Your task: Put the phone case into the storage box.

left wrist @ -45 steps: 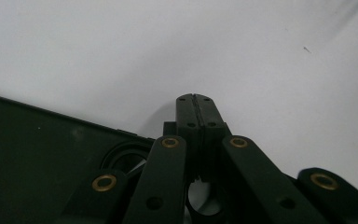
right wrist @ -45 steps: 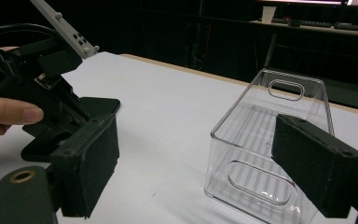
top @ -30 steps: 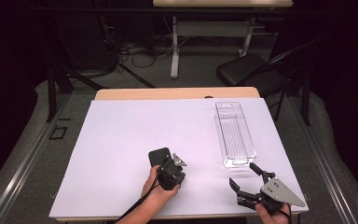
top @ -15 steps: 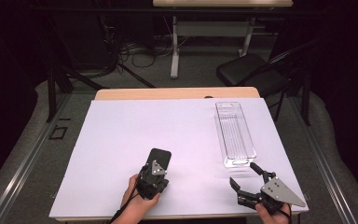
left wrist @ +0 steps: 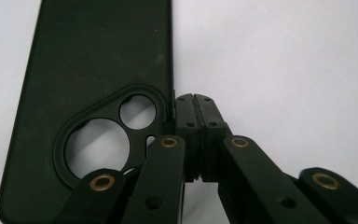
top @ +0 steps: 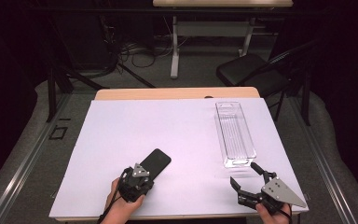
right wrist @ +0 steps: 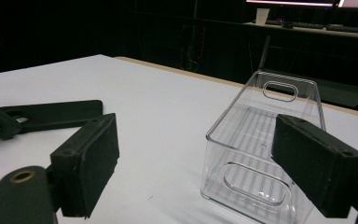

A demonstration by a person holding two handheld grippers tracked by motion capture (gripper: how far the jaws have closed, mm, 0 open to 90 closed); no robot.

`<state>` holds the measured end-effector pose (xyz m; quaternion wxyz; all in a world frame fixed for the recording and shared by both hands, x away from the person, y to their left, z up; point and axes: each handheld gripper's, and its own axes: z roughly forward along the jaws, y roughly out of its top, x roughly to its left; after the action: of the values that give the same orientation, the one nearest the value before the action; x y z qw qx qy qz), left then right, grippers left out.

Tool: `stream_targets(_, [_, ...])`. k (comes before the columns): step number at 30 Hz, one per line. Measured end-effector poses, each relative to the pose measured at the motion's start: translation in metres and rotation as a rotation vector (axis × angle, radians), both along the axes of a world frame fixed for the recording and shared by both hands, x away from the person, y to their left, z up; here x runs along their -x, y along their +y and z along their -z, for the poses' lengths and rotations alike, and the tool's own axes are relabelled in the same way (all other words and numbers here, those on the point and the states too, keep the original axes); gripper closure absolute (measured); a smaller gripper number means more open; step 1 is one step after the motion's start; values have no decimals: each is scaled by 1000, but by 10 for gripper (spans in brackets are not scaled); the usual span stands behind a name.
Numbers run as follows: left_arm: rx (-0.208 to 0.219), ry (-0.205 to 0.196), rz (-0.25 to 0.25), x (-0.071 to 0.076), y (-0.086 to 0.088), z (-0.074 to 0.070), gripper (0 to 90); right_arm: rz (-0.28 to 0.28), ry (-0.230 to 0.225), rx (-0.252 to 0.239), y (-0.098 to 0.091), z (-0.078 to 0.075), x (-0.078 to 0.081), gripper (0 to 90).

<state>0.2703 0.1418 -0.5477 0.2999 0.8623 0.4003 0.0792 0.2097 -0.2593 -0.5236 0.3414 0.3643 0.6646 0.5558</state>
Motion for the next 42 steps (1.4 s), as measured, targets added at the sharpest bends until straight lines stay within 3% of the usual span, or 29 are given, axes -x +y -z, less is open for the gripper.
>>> stream_targets(6, [2, -3, -5, 0, 8, 0, 892, 1, 1, 2, 0, 0, -1, 142])
stream_targets(10, [-20, -19, 2, 0, 11, 0, 893, -2, -1, 4, 1, 0, 0, 142])
stream_targets(24, [-30, -26, -39, -6, 27, 0, 900, 2, -1, 2, 0, 0, 0, 142])
stream_targets(32, [5, -14, -34, -5, 30, -1, 859, 0, 12, 6, 0, 1, -1, 142])
stream_targets(36, [30, -26, -26, -2, 32, -6, 822, 2, 11, -1, -1, 2, -2, 142])
stream_targets(42, [64, -47, -28, 0, 34, -8, 709, 2, 11, -3, 0, 2, -2, 142])
